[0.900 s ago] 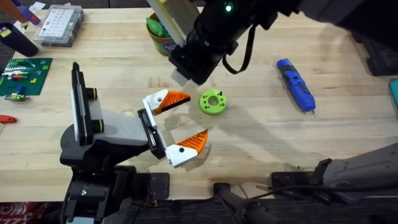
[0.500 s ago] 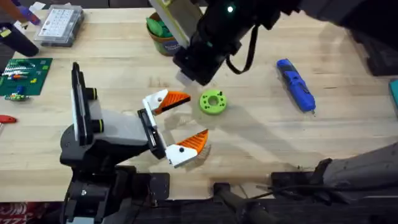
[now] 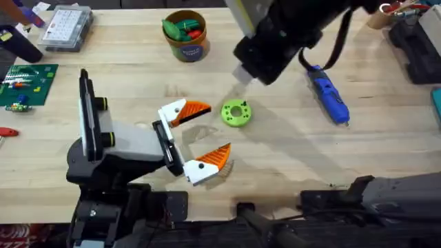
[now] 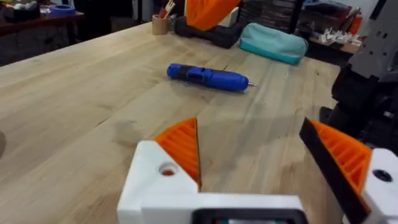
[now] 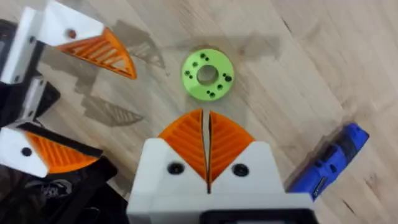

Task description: Pick up the gripper from the table and insert it into the empty holder that is missing its gripper. Then pick up a screw, insert it into the mounting hole, and use the screwdriver to tighten it. Finally, clean up the table by picking up the vegetable and placing it into the bucket.

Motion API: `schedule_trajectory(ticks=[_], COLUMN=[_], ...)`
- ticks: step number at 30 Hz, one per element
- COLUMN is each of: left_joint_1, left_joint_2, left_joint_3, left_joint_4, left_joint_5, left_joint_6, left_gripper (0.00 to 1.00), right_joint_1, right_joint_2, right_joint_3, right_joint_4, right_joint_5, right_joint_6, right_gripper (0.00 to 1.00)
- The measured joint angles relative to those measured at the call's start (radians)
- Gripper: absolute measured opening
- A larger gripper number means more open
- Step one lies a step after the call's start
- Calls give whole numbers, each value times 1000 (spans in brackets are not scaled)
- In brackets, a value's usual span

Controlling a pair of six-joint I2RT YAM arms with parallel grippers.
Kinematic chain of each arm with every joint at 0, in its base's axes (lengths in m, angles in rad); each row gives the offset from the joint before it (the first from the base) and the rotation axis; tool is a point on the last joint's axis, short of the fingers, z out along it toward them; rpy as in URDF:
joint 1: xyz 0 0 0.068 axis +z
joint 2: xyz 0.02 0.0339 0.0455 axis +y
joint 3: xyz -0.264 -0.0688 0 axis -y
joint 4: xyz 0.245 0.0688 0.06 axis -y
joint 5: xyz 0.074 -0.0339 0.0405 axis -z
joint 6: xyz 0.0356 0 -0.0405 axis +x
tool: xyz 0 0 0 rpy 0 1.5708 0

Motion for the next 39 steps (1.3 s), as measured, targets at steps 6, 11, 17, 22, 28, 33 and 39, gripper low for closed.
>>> schedule_trajectory(ticks=[6, 11, 17, 22, 28, 33, 39], left_joint_1=[0, 0, 0, 0, 0, 0, 0], left_joint_2=[0, 0, 0, 0, 0, 0, 0], left_joint_3=[0, 0, 0, 0, 0, 0, 0], left_joint_4=[0, 0, 0, 0, 0, 0, 0], left_joint_5=[0, 0, 0, 0, 0, 0, 0], left_joint_6=[0, 0, 0, 0, 0, 0, 0], left_gripper=[990, 990, 990, 990, 990, 990, 990], right_joint_1=[-31, -50, -57, -57, -57, -57, -64], right_joint_2=[-9, -9, -9, -9, -9, -9, -10], right_joint_3=[-94, -163, -204, -219, -219, -220, -253], right_joint_4=[6, 13, 51, 55, 58, 59, 123], right_joint_5=[5, 5, 5, 5, 5, 5, 4], right_joint_6=[22, 58, 85, 95, 107, 110, 121], right_gripper=[3, 3, 3, 3, 537, 992, 997])
